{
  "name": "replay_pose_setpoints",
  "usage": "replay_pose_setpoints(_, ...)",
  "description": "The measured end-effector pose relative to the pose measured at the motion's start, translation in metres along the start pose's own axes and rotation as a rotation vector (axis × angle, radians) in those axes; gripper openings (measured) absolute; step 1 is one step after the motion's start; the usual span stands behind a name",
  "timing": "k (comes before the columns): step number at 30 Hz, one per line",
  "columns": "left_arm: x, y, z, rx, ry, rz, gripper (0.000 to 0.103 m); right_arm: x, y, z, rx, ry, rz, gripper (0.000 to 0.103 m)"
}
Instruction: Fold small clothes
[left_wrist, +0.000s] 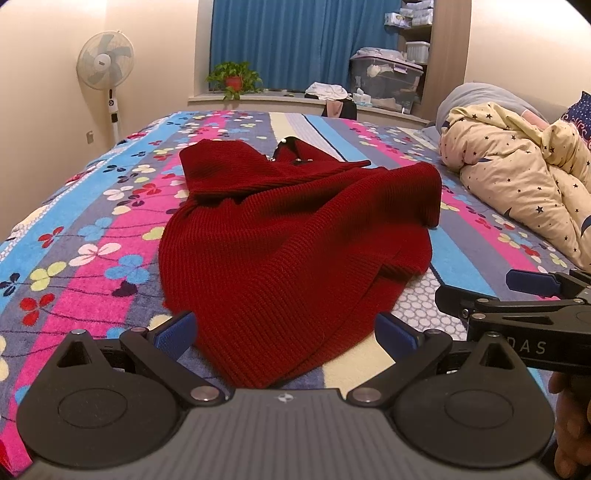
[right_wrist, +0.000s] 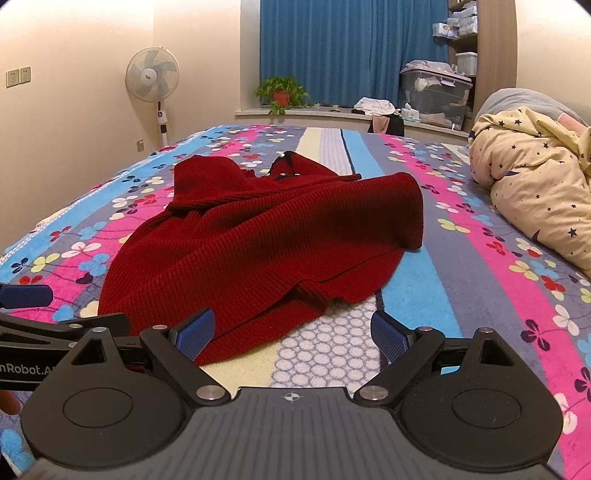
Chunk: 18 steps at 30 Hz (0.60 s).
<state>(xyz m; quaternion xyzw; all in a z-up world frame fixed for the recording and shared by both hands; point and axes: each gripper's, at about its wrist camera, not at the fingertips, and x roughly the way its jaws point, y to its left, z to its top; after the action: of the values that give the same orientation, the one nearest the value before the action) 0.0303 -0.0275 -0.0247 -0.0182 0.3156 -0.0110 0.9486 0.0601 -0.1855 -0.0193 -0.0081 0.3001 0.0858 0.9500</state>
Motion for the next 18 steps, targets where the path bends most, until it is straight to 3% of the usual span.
replay_pose_setpoints(18,0.0016,0.0012,-0.0034,-0.003,0.007,-0.003,0.102,0.0044,0.0007,-0.0005,0.003,0.01,-0.002,0.092)
